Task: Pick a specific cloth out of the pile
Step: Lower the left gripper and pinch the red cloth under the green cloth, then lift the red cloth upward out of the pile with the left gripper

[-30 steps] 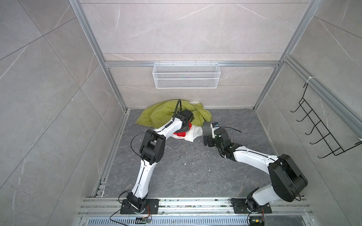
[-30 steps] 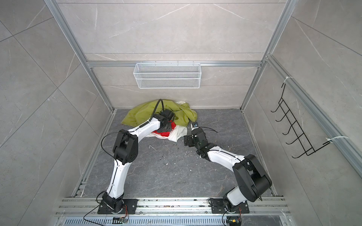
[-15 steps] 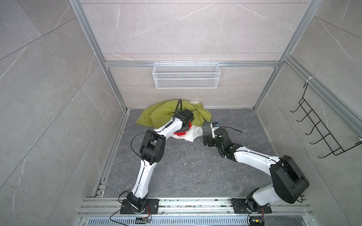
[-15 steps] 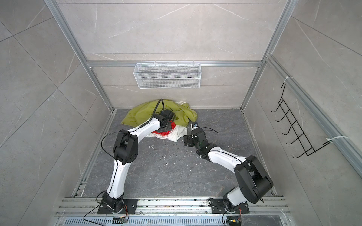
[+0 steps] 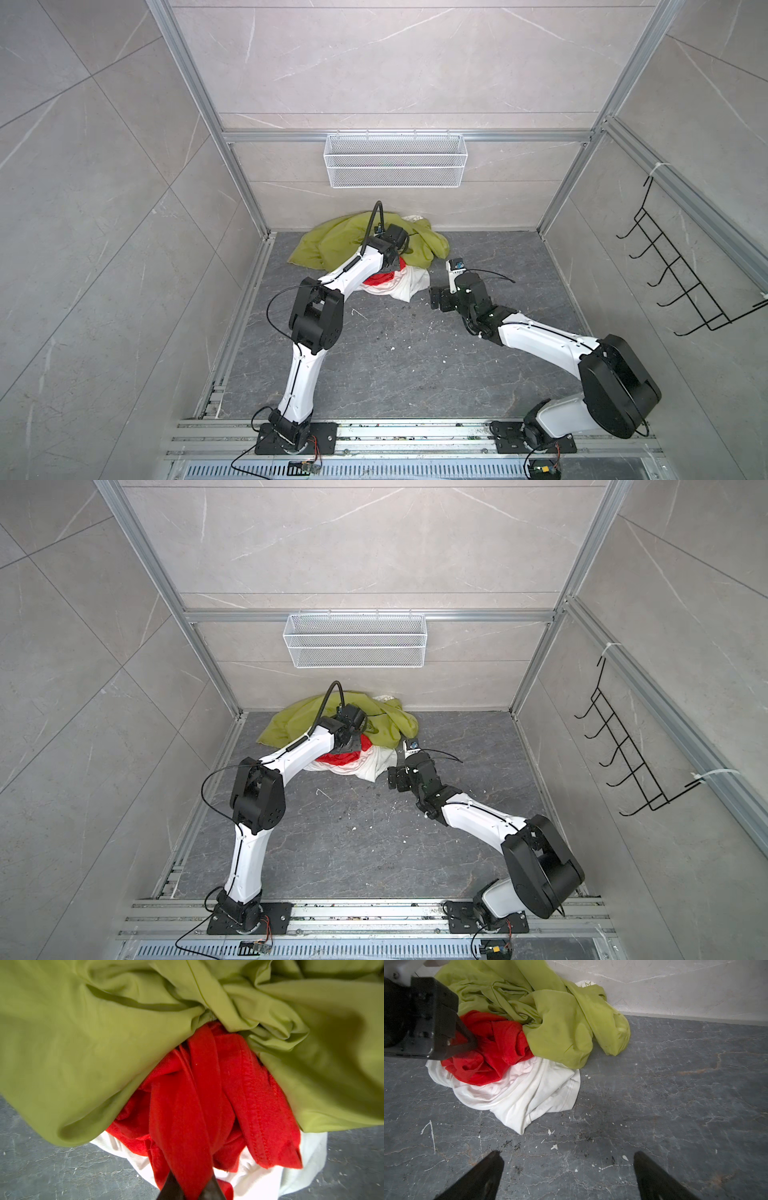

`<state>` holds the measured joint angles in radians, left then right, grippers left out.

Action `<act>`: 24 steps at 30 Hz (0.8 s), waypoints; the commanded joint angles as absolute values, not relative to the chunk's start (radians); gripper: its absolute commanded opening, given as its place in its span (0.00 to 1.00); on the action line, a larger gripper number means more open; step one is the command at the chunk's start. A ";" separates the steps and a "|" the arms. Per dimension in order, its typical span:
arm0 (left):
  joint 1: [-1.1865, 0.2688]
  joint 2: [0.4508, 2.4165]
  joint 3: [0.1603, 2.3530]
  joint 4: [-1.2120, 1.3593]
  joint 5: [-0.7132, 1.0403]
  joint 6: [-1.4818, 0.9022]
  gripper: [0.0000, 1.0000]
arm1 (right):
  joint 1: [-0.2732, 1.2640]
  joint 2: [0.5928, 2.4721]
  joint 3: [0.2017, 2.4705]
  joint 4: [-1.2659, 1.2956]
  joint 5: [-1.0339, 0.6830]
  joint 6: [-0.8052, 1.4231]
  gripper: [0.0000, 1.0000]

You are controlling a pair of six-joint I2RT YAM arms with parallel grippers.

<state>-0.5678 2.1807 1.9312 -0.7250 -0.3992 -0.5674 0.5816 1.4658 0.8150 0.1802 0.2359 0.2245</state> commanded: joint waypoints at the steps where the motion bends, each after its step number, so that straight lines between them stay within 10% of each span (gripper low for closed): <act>1: -0.570 2.093 1.929 -0.712 -0.443 -0.543 0.00 | 0.591 1.437 0.807 0.179 0.255 0.227 1.00; 24: -0.569 2.018 1.970 -0.660 -0.448 -0.458 0.00 | 0.621 1.443 0.844 0.193 0.264 0.200 1.00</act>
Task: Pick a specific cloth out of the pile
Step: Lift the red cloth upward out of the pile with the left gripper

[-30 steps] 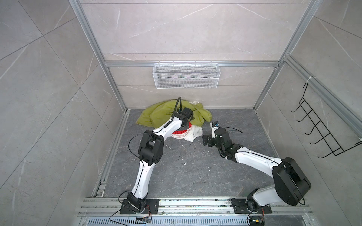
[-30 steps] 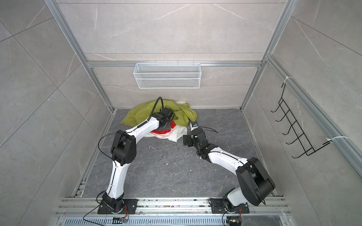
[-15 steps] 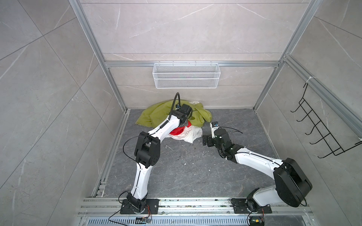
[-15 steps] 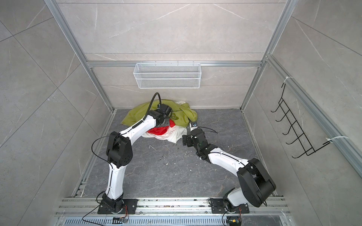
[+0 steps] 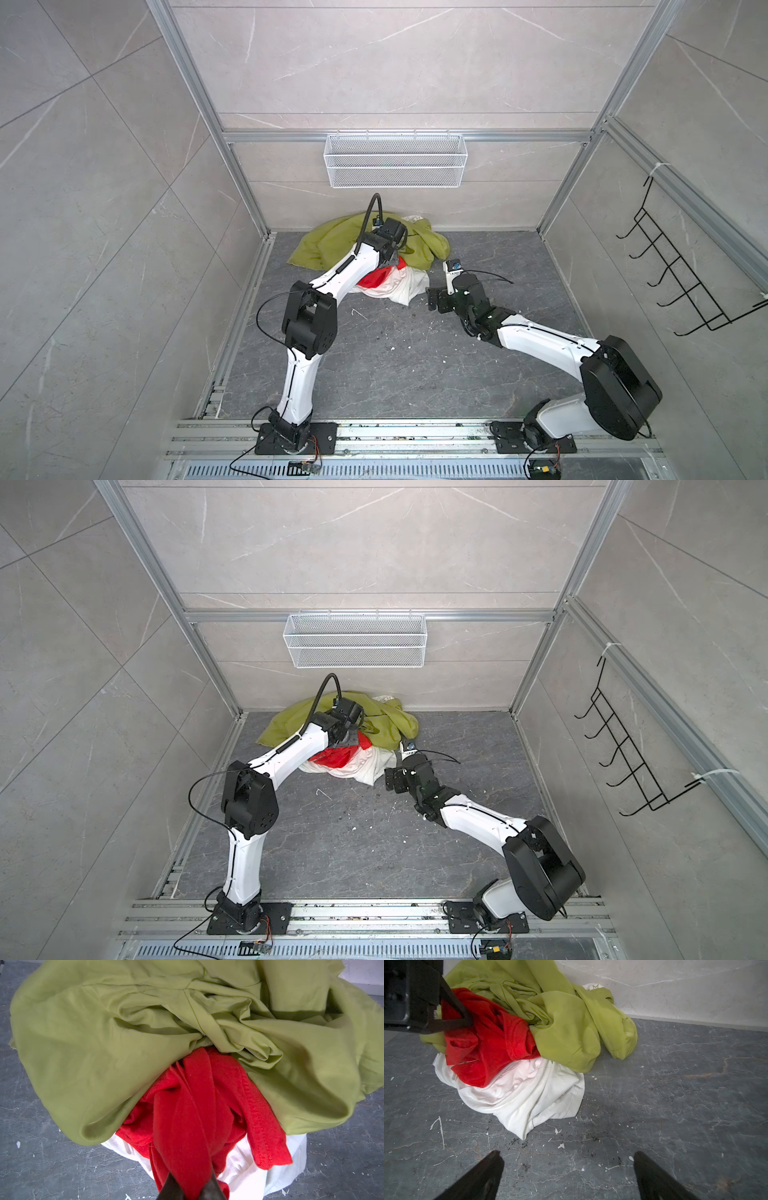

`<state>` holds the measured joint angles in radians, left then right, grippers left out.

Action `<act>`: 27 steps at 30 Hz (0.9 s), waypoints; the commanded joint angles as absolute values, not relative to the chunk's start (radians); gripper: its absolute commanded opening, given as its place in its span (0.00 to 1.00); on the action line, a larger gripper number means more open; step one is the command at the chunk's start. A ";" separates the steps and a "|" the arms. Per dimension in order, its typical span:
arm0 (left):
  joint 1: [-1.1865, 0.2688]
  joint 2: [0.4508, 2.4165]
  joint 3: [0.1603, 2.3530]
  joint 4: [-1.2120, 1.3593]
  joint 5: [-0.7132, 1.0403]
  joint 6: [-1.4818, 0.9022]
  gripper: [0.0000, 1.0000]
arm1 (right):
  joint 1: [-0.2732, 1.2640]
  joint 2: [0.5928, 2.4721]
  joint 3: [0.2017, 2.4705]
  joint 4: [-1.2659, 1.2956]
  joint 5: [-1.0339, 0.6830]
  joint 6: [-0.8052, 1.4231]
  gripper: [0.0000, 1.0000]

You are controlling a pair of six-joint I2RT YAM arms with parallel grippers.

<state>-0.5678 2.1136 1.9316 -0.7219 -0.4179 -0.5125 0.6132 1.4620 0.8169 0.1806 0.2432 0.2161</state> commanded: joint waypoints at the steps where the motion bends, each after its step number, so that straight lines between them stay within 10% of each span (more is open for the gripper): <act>1: -0.569 2.013 1.960 -0.646 -0.444 -0.448 0.00 | 0.622 1.445 0.845 0.193 0.267 0.198 1.00; 27: -0.570 1.927 1.900 -0.542 -0.400 -0.384 0.00 | 0.643 1.442 0.840 0.234 0.261 0.191 1.00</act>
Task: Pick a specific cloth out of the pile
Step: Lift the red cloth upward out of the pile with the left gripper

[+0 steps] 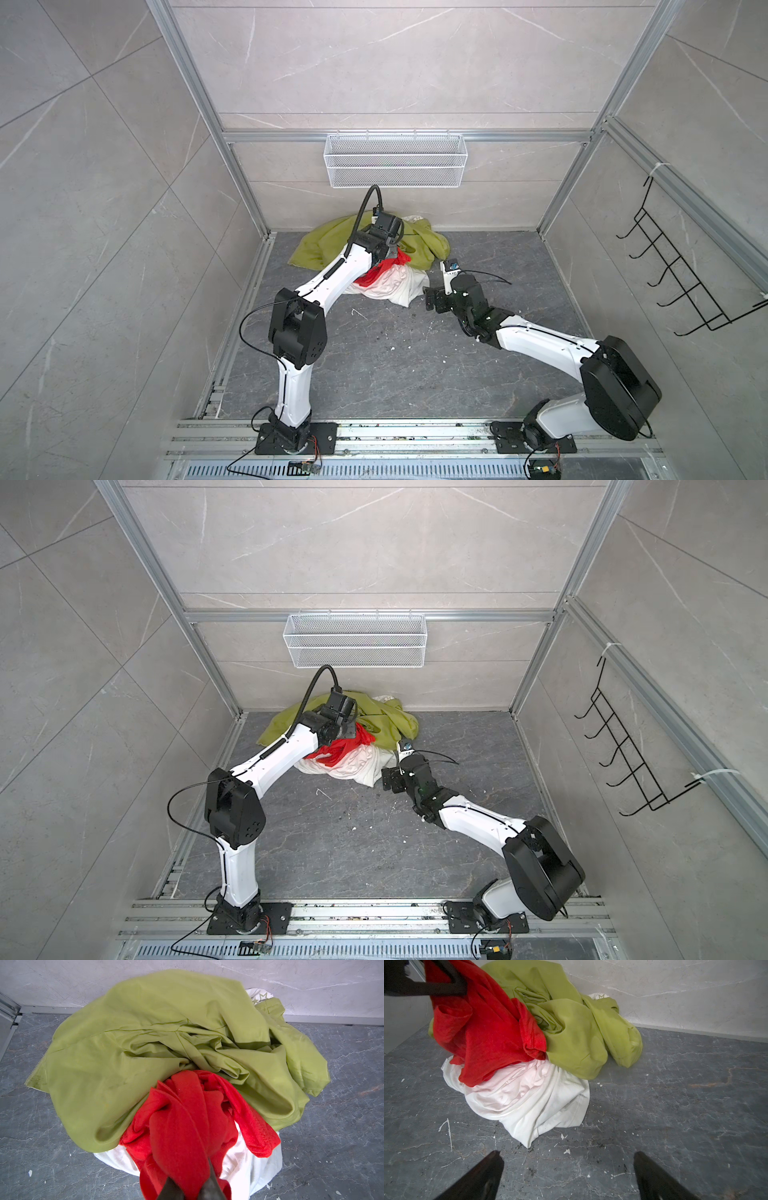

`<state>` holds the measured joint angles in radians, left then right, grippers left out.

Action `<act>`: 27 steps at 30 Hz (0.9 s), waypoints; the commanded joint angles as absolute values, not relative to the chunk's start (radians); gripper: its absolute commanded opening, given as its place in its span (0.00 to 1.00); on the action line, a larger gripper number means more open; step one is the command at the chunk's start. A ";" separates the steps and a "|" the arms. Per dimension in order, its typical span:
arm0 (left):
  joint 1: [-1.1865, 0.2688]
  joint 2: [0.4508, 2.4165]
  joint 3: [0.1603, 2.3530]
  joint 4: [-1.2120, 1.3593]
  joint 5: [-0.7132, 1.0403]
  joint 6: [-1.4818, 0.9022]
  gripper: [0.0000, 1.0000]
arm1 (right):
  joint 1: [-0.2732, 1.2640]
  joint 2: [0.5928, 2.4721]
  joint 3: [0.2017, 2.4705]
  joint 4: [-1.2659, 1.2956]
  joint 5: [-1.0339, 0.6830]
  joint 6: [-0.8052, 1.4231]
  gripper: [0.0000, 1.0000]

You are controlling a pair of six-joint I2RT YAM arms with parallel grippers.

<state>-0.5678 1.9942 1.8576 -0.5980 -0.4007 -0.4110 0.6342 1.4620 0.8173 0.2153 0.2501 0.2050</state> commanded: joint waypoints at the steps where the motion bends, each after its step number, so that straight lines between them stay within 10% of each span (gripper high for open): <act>1: -0.569 1.924 1.901 -0.542 -0.402 -0.382 0.00 | 0.644 1.442 0.839 0.235 0.262 0.190 1.00; 27: -0.570 1.855 1.916 -0.536 -0.393 -0.380 0.00 | 0.664 1.452 0.851 0.261 0.230 0.152 1.00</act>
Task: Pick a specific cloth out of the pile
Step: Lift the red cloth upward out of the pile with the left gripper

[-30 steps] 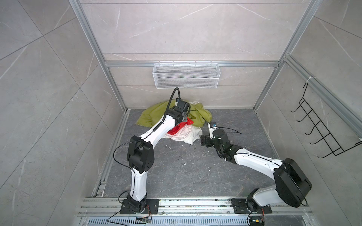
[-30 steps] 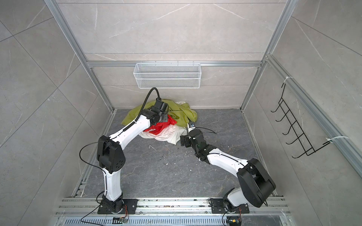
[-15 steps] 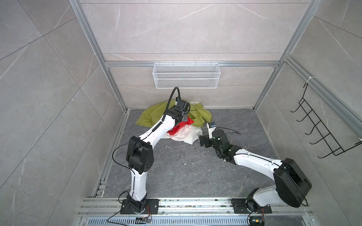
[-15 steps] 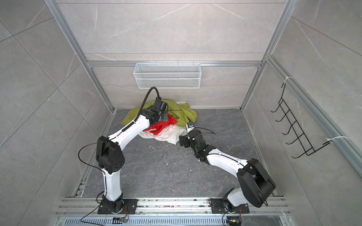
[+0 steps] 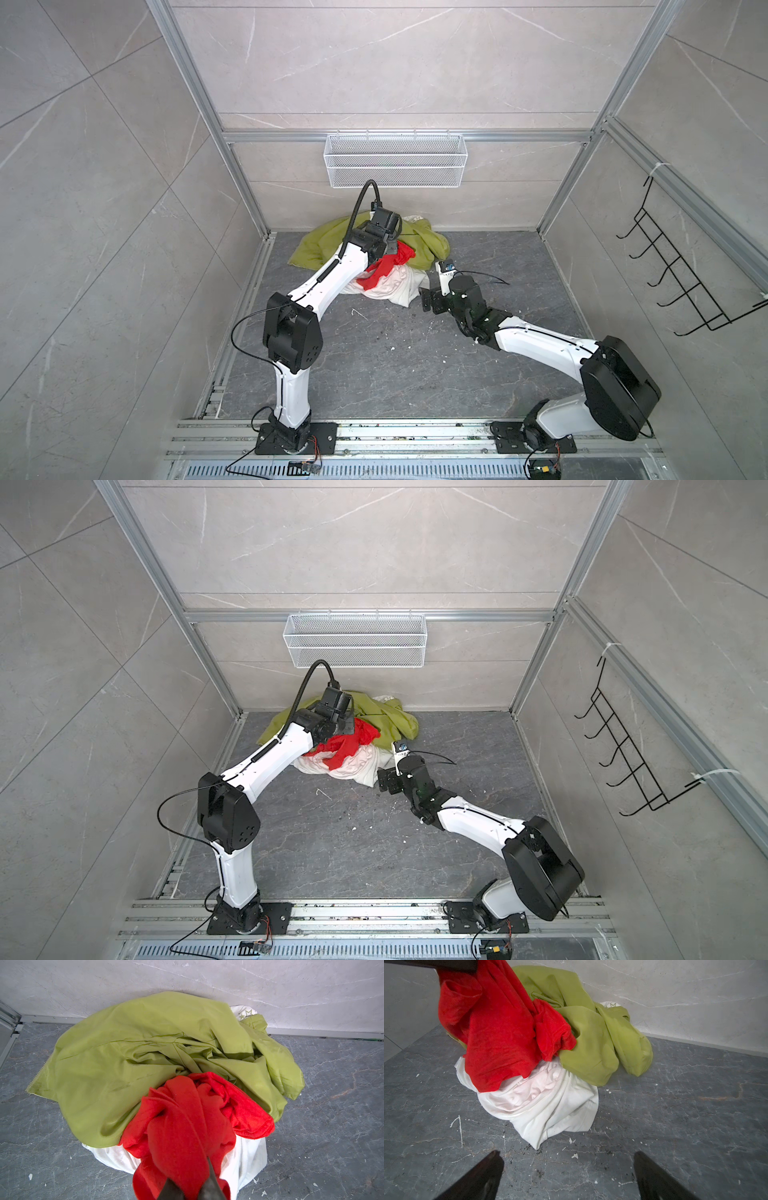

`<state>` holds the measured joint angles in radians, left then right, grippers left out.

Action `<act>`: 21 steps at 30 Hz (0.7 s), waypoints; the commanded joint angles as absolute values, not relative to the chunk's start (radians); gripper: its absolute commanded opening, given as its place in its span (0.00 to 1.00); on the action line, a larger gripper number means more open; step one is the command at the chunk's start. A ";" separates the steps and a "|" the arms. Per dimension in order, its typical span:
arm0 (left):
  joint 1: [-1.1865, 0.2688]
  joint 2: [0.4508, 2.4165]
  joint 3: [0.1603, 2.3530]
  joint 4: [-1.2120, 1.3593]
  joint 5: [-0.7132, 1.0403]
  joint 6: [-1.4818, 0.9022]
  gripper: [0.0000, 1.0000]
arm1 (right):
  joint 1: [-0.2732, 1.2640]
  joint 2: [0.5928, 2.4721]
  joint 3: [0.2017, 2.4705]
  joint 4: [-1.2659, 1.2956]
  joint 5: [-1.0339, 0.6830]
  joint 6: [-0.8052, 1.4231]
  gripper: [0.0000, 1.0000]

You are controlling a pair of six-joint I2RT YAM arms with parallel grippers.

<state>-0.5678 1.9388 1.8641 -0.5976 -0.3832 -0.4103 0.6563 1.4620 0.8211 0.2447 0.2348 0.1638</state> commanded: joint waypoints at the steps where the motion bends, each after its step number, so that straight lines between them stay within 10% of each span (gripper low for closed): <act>1: -0.571 1.852 1.915 -0.536 -0.393 -0.380 0.00 | 0.665 1.453 0.852 0.261 0.229 0.152 1.00; 21: -0.571 1.793 1.856 -0.511 -0.387 -0.384 0.00 | 0.679 1.423 0.835 0.255 0.239 0.157 1.00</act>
